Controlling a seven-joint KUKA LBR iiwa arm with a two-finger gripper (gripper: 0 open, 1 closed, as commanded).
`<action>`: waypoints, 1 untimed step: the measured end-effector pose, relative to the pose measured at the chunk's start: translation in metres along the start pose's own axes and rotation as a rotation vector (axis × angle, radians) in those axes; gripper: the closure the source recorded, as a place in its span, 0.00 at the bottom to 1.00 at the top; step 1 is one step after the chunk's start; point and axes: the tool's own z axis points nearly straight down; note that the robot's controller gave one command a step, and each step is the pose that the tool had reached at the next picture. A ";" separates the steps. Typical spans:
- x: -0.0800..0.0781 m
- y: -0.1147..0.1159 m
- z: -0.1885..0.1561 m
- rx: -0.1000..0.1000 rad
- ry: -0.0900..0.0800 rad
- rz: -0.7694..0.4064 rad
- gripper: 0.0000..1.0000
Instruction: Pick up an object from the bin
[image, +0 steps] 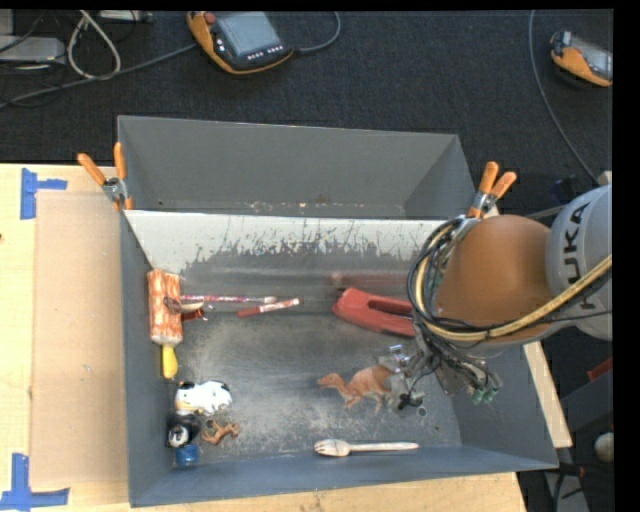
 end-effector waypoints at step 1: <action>-0.022 0.018 0.017 0.001 -0.006 -0.211 1.00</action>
Offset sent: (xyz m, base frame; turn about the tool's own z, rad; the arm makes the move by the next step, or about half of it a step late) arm 0.0687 0.0214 -0.0746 -0.3537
